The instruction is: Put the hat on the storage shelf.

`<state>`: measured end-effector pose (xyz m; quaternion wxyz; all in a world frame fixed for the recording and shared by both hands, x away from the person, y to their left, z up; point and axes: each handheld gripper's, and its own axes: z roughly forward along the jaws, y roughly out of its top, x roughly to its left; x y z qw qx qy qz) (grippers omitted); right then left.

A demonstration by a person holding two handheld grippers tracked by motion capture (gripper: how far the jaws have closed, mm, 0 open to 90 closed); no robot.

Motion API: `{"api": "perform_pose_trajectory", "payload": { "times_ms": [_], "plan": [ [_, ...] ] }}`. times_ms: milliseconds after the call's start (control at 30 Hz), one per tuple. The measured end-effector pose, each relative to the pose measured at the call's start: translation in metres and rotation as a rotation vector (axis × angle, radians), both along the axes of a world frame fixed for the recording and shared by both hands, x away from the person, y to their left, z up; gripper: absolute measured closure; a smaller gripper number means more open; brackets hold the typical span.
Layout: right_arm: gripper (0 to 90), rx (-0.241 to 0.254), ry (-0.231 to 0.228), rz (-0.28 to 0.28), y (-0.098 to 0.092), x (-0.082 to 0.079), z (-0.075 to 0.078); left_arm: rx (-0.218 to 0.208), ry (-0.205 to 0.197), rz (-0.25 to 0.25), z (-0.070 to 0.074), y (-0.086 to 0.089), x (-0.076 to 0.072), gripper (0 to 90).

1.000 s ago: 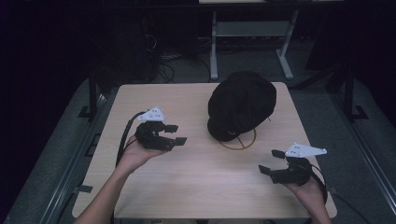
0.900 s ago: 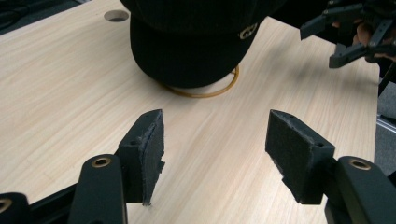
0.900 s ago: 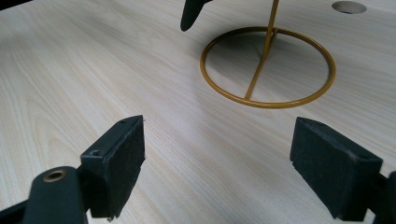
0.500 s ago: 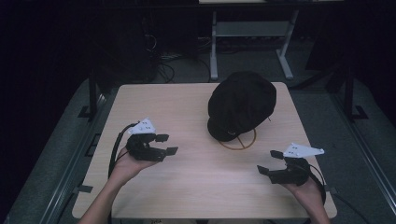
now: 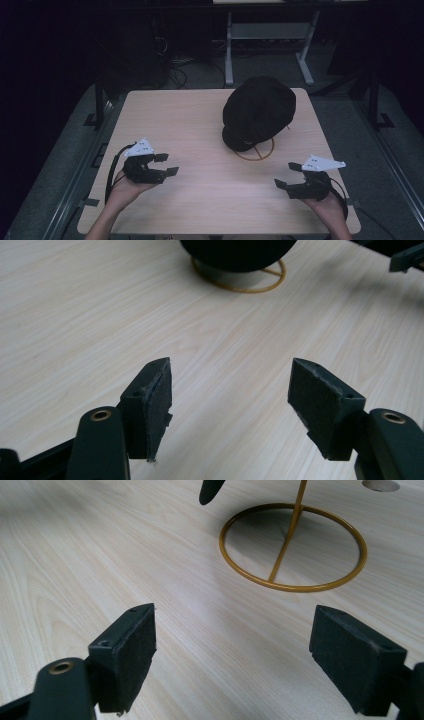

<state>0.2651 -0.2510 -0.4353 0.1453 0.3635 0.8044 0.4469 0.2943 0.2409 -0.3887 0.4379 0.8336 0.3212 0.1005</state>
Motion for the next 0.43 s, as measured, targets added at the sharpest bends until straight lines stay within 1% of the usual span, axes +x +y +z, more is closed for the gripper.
{"api": "perform_pose_trajectory", "payload": {
  "times_ms": [133,167,267,333,367,433],
  "plan": [
    [18.4,0.008,0.003,-0.003,-0.001,0.0,0.0,-0.021,-0.004,0.02,-0.007,0.008,-0.007,33.8],
    [18.4,0.012,0.004,-0.003,-0.001,0.0,0.0,-0.019,-0.009,0.027,-0.009,0.01,-0.008,33.8],
    [18.0,0.016,0.005,-0.005,-0.003,-0.002,-0.001,-0.053,-0.01,0.054,-0.015,0.016,-0.011,33.8],
    [17.9,0.024,0.011,-0.011,-0.003,-0.003,-0.001,-0.072,-0.026,0.073,-0.021,0.018,-0.014,33.7],
    [17.5,0.026,0.005,-0.014,-0.004,-0.003,-0.002,-0.069,-0.03,0.08,-0.023,0.019,-0.015,33.3],
    [17.2,0.039,0.006,-0.021,-0.005,-0.003,-0.002,-0.045,-0.037,0.082,-0.026,0.018,-0.016,31.7]
  ]
}}
